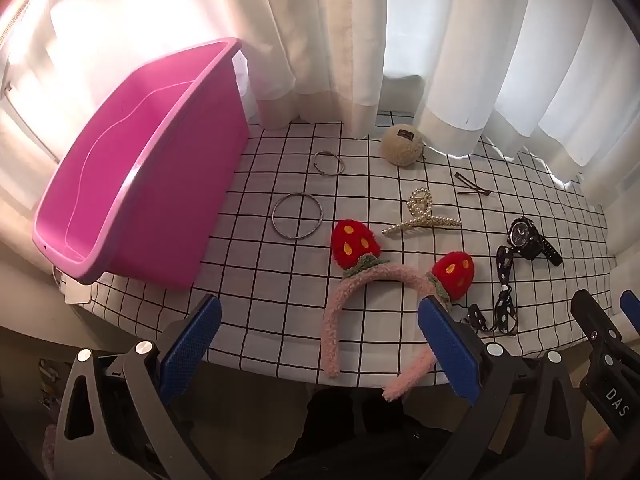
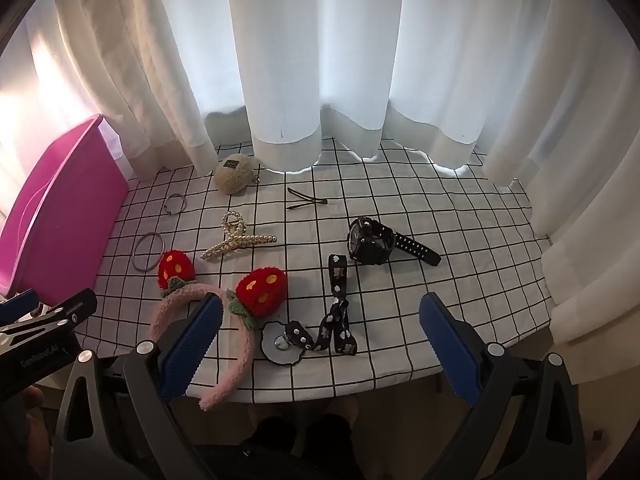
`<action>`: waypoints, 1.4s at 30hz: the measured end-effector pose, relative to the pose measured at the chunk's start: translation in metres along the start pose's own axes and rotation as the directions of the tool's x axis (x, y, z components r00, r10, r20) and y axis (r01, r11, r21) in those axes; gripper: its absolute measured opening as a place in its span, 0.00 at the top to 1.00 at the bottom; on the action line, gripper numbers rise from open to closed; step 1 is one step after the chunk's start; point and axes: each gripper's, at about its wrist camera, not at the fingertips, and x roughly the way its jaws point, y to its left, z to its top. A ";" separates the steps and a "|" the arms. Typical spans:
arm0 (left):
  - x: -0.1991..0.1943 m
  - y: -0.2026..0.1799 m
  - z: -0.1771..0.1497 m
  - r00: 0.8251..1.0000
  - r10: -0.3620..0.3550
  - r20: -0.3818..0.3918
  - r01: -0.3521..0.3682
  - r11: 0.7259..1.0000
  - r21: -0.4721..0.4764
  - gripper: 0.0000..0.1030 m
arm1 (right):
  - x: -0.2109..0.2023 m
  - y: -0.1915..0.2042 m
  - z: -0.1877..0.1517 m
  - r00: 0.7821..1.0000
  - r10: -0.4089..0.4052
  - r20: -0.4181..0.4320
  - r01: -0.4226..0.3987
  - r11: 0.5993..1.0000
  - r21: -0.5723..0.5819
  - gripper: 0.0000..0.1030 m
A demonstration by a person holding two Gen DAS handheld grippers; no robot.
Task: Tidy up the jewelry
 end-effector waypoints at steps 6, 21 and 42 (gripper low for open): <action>-0.001 -0.001 0.002 1.000 0.015 -0.003 -0.015 1.000 0.006 0.06 | 0.001 0.001 0.001 1.000 -0.008 -0.002 0.008 1.000 -0.003 0.09; 0.001 0.006 0.000 1.000 0.009 0.000 -0.009 1.000 -0.019 0.06 | 0.004 0.000 0.001 1.000 -0.008 0.001 0.008 1.000 0.003 0.09; 0.002 0.006 0.003 1.000 0.007 -0.008 -0.007 1.000 -0.021 0.06 | 0.003 0.004 0.001 1.000 -0.003 0.003 0.003 1.000 -0.002 0.09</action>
